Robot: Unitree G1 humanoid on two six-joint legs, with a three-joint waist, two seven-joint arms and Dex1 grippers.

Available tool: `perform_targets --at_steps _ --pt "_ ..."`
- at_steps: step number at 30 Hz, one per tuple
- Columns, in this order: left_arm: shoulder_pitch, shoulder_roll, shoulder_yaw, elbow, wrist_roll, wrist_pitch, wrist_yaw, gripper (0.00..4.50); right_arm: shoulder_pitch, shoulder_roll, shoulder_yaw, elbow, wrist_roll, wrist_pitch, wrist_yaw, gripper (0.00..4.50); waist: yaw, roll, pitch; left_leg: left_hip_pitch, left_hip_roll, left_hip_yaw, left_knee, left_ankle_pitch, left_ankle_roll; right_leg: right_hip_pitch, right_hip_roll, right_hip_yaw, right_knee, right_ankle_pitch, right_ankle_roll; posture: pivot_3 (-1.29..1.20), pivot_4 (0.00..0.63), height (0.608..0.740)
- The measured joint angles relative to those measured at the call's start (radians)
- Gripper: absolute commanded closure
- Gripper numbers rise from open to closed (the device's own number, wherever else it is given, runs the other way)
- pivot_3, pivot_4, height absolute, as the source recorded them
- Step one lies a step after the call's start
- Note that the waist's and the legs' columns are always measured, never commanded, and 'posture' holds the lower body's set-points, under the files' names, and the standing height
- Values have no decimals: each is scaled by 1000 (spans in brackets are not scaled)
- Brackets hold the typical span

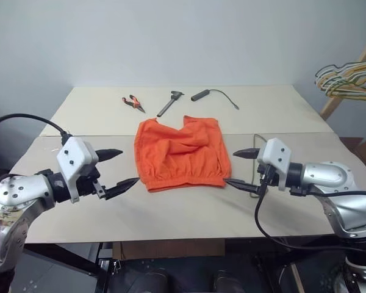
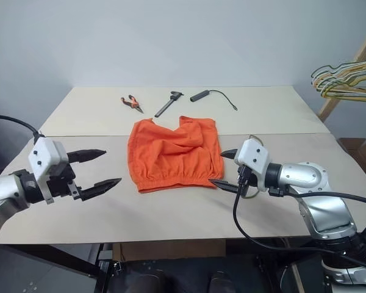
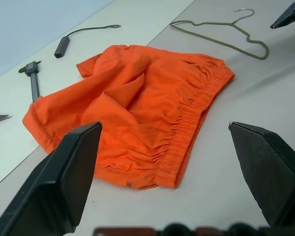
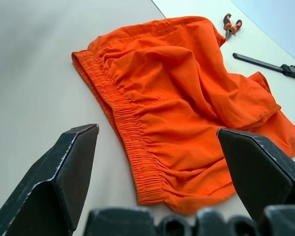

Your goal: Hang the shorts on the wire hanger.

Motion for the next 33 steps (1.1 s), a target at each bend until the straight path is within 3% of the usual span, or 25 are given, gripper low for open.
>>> perform_targets --at_steps 13,18,23,26,29,33 --pt "-1 0 20 -2 -33 15 3 0 -2 8 22 -9 -23 -1 -1 29 1 0 0 0 0 0 0 0 0 0 0 0 0 0 0 169 0 740" --pt "-10 0 21 -1 -34 2 1 0 -94 37 217 5 -200 2 -42 29 -7 0 0 1 0 1 0 0 0 0 1 0 0 0 -1 141 13 740" --pt "4 0 22 -6 -35 -1 -6 0 -215 146 437 139 -447 5 -127 29 -10 0 0 0 0 1 0 0 -1 -2 1 1 0 1 -1 136 10 740" --pt "10 0 24 -6 -35 -1 -8 0 -253 223 489 220 -514 -5 -152 29 -9 0 0 0 0 1 -1 0 -2 -2 1 1 0 1 -1 134 8 740" --pt "11 0 25 -5 -34 -1 -8 0 -314 321 560 318 -570 -14 -166 639 -15 -1 -1 1 0 1 -1 0 -2 -2 2 1 1 1 -2 133 7 740" --pt "9 0 25 -5 -34 -2 -8 0 -356 395 637 455 -674 -55 -216 2062 -23 -1 -1 2 0 1 -1 0 -3 -1 2 1 1 1 -2 133 11 740"
